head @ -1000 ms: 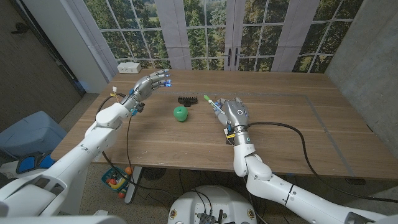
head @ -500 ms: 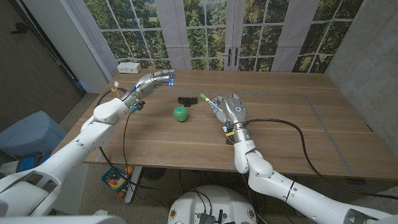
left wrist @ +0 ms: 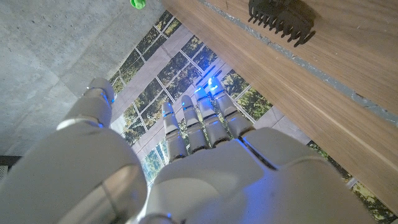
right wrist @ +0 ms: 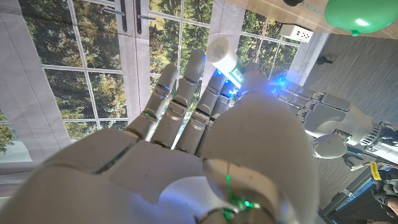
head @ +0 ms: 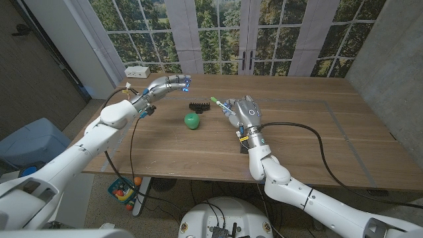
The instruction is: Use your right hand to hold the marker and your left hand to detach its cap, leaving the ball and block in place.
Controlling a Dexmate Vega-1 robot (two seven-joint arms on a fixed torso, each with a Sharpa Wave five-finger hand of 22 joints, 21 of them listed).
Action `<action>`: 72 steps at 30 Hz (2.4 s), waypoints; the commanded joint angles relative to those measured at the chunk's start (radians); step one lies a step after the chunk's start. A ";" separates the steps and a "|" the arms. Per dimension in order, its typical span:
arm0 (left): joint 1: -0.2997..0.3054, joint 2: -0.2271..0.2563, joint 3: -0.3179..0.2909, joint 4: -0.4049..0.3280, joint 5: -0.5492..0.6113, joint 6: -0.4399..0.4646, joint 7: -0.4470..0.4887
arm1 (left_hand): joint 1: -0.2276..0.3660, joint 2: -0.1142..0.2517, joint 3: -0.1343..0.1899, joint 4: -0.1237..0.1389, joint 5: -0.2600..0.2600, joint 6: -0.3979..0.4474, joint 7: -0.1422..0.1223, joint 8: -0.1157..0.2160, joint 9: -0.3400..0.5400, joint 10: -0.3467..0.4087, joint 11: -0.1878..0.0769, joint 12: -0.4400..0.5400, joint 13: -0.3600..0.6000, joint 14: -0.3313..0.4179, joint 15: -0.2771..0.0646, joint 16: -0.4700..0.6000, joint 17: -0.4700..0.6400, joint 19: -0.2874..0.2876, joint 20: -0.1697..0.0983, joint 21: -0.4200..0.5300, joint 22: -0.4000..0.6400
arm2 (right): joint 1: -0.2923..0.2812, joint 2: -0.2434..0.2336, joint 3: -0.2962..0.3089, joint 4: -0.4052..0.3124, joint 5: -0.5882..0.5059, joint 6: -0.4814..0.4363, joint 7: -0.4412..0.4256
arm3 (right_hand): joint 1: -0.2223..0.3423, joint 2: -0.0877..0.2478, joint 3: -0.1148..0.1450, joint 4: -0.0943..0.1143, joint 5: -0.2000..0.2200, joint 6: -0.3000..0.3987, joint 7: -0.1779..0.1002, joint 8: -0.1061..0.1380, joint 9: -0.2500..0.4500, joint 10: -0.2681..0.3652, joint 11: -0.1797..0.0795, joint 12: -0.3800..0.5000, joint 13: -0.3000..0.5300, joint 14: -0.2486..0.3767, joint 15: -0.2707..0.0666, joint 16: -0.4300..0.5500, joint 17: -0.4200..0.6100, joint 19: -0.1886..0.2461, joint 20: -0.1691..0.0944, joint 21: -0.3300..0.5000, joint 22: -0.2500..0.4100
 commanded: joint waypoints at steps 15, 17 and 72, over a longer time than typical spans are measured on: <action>-0.023 0.000 0.039 -0.029 -0.013 0.000 -0.085 | -0.001 0.045 -0.020 0.045 0.020 0.018 0.021 -0.001 0.002 0.044 0.011 -0.002 -0.002 0.086 -0.081 0.015 0.004 0.042 0.000 0.021 -0.002 | 0.001 -0.003 0.012 -0.012 -0.035 0.055 -0.008 | 0.086 0.055 -0.038 0.018 0.004 0.090 -0.058 -0.030 0.001 0.030 -0.005 -0.029 0.001 0.011 -0.093 -0.006 0.005 -0.014 -0.158 0.016 -0.001; -0.023 0.001 0.042 -0.036 0.000 0.000 -0.079 | 0.009 0.048 -0.017 0.040 0.020 0.031 0.018 0.003 0.002 0.051 0.010 -0.002 -0.002 0.096 -0.086 0.015 0.002 0.048 -0.002 0.024 -0.002 | -0.001 -0.004 0.013 -0.015 -0.038 0.056 -0.008 | 0.089 0.055 -0.041 0.020 0.002 0.087 -0.058 -0.031 0.003 0.032 -0.005 -0.030 0.002 0.010 -0.093 -0.006 0.005 -0.015 -0.158 0.016 -0.001; -0.057 -0.030 0.092 -0.047 0.090 -0.009 -0.046 | 0.206 0.174 -0.017 0.002 -0.022 0.142 0.075 0.011 0.009 0.264 -0.046 0.030 0.005 0.316 -0.174 0.113 0.038 0.188 -0.069 0.116 0.006 | 0.034 0.012 0.011 0.011 -0.066 0.112 -0.005 | 0.174 0.064 -0.114 0.107 -0.010 0.105 -0.060 -0.063 0.013 0.048 -0.005 -0.052 0.007 0.012 -0.093 -0.010 0.004 -0.024 -0.156 0.021 -0.002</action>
